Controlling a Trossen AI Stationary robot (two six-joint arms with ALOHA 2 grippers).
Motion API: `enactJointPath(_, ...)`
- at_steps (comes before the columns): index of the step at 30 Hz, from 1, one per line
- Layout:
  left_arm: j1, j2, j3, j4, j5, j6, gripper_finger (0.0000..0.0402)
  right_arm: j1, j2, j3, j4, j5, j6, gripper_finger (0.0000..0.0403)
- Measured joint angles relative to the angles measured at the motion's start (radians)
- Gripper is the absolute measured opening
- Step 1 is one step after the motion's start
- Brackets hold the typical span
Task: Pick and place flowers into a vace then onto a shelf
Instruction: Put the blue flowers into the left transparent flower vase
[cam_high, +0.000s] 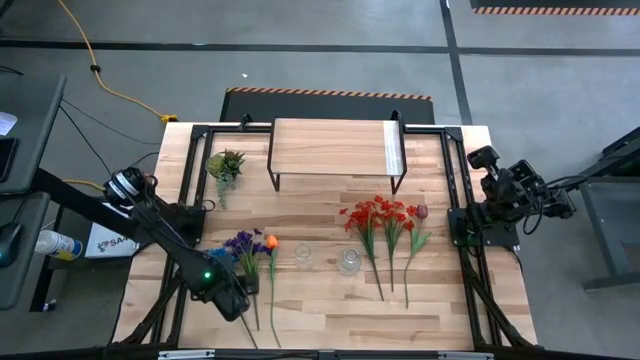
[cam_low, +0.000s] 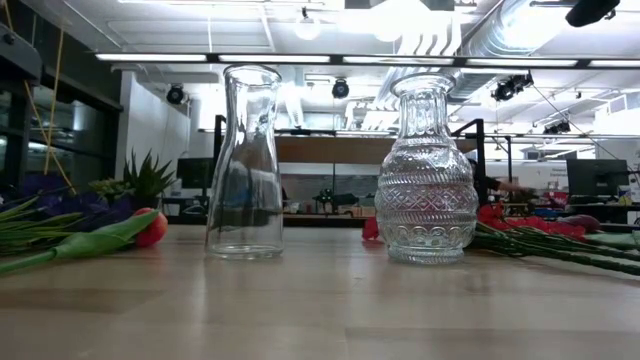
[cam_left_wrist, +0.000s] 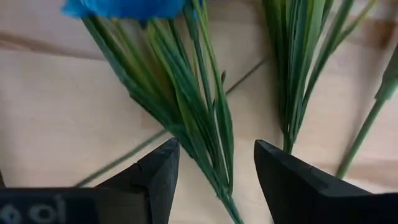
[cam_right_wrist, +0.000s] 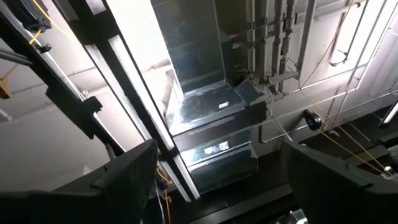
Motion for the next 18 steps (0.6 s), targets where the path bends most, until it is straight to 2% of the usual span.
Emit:
enactJointPath(8,0.011,0.000,0.000,-0.017,0.084,0.006,0.0239,0.000,0.000,0.000,0.000,-0.014,-0.001,0.0328)
enactJointPath(18,0.024,0.037,-0.001,-0.020,0.092,0.009,0.0239,0.000,0.000,0.000,0.000,-0.015,-0.002,0.0328)
